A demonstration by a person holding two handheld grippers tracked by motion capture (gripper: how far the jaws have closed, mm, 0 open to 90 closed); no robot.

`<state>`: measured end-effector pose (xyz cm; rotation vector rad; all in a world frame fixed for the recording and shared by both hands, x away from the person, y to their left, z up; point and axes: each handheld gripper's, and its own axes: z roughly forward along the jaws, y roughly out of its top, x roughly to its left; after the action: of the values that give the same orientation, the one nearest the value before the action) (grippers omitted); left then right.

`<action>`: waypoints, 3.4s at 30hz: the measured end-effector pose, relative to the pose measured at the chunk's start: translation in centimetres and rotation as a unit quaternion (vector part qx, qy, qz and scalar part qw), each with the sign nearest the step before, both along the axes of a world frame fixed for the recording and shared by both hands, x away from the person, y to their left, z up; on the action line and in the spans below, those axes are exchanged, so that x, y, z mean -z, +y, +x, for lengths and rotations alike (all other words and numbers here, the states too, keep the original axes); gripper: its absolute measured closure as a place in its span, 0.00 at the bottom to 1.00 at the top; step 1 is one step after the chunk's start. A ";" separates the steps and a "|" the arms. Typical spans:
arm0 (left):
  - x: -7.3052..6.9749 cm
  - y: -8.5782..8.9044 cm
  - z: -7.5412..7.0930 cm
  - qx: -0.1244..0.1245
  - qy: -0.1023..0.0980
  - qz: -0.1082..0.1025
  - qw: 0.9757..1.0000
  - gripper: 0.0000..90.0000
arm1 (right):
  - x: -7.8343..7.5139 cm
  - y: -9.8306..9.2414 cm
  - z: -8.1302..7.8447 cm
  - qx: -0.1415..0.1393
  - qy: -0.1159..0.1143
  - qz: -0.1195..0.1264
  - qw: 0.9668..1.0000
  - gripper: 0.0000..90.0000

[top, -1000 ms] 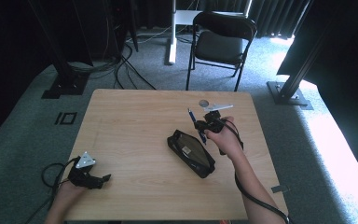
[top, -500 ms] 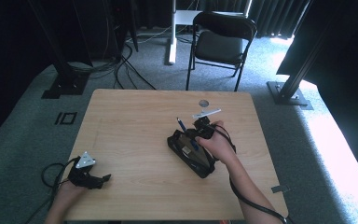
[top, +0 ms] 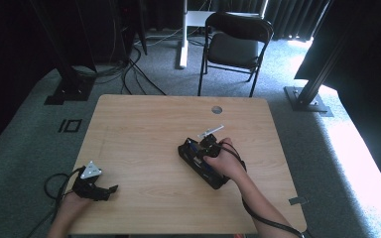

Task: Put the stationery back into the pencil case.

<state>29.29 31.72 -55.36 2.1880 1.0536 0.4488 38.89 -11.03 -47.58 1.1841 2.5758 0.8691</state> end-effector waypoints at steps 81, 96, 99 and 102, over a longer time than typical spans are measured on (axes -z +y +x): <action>0.0 0.0 0.0 -0.003 -0.001 -0.001 1.000 0.02 | 2.9 -14.4 0.8 0.214 -0.102 0.068 0.969 0.20; 0.0 0.0 0.0 -0.003 -0.001 -0.001 1.000 0.02 | 6.2 -17.3 -0.7 0.305 -0.096 0.041 0.947 0.18; 0.0 0.0 0.0 -0.003 -0.001 -0.001 1.000 0.02 | 6.8 -17.8 -1.2 0.311 -0.100 0.039 0.944 0.17; 0.0 0.0 0.0 -0.003 -0.001 -0.001 1.000 0.02 | 7.3 -18.1 -1.7 0.312 -0.099 0.027 0.945 0.15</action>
<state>29.31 31.73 -55.37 2.1835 1.0602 0.4521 37.20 -29.13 -54.85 1.6861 1.8431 0.8484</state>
